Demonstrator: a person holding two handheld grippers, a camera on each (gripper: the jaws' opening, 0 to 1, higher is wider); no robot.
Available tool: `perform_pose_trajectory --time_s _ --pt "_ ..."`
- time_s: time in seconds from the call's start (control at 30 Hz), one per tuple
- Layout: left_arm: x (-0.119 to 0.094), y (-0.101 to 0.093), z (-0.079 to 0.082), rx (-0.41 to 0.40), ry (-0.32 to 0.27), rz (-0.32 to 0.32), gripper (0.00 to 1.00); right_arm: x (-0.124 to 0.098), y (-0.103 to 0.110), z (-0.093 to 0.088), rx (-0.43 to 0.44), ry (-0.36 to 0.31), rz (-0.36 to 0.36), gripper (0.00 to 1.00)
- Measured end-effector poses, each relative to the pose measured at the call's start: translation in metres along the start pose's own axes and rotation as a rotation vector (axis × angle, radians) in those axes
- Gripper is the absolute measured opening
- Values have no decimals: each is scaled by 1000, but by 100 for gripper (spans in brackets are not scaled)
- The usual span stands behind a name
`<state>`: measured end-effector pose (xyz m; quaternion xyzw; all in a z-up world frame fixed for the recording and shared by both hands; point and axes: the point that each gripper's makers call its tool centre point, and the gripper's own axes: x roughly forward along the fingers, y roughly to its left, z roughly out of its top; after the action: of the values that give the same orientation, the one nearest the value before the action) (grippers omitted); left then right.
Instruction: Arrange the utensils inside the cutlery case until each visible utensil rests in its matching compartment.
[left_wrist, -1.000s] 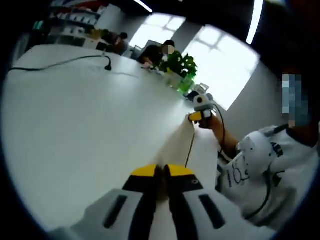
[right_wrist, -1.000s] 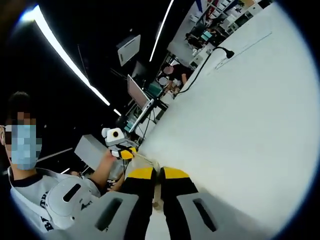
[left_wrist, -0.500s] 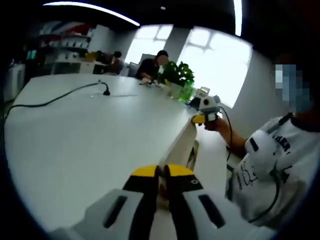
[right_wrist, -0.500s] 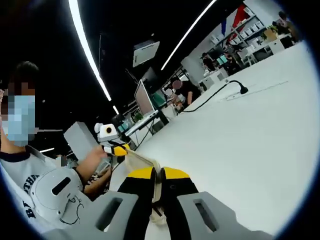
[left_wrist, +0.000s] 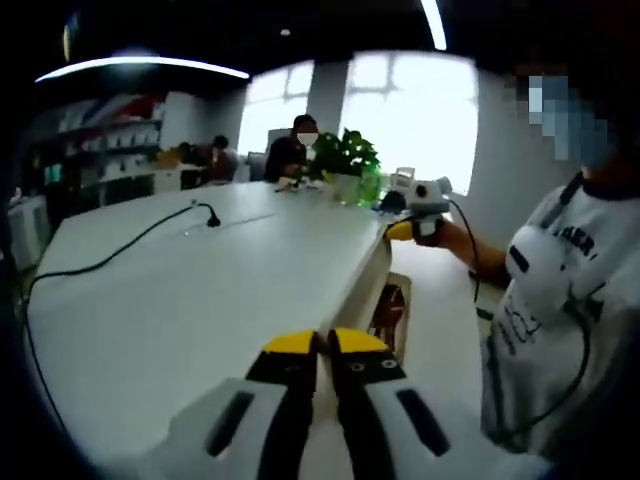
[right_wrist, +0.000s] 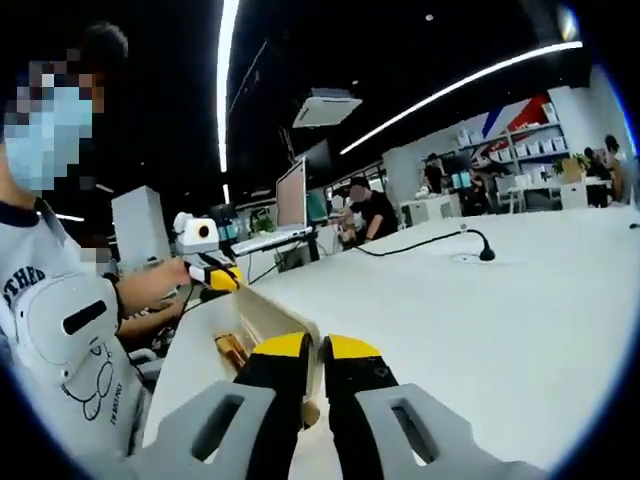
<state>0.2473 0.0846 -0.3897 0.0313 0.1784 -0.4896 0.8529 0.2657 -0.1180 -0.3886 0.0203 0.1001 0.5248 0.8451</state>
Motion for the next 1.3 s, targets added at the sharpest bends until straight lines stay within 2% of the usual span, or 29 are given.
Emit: perform_pose_trajectory --time_s 0.17,0.33,0.43,0.67,0.73,0.9,1.3 --pt "0 -1 -4 31 -2 5 5 1 1 -8 -65 21 -25 5" --pt "1 -5 -3 97 -10 8 5 -3 -2 -5 -156 13 -59 5" --pt "0 -4 -5 113 6 10 5 -4 0 -5 -179 11 -65 5" --pt "-2 -7 -8 156 -6 26 5 -8 6 -8 -244 -3 -83 5" --pt "-2 -7 -10 165 0 28 5 -9 6 -10 -245 -5 -80 5" --pt "-4 -8 -7 158 -33 29 5 -10 9 -8 -268 -32 -78 5" --pt "-4 -10 -13 166 -51 39 6 -9 12 -18 -300 -34 -77 5"
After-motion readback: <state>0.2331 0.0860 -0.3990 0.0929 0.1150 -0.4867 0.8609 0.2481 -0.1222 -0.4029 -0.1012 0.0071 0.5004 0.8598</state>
